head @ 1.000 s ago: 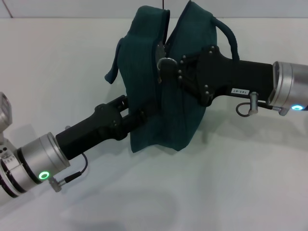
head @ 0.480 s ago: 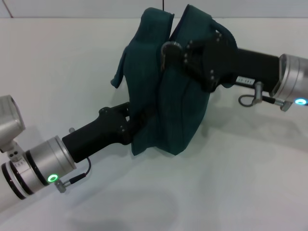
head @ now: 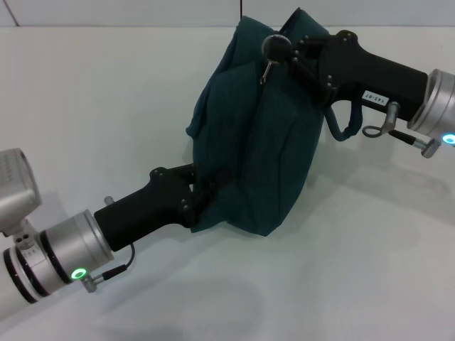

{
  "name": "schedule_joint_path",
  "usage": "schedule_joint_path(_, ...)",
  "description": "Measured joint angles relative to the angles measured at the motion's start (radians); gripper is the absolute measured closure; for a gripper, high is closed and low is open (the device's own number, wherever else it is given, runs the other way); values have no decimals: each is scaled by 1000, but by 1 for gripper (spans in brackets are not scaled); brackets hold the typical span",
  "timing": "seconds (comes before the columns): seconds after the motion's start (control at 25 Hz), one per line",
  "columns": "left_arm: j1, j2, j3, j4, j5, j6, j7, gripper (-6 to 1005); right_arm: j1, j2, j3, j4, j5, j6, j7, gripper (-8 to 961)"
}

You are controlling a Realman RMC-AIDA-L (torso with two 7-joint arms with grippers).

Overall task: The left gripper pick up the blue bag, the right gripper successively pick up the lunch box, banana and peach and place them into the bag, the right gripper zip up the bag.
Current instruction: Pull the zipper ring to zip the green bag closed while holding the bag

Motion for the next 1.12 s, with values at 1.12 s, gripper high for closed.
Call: schedule_joint_path(1.12,-13,9,-6,41,-86,131,-57,717,-9,0,-45,-7,-4,-3,-12,939)
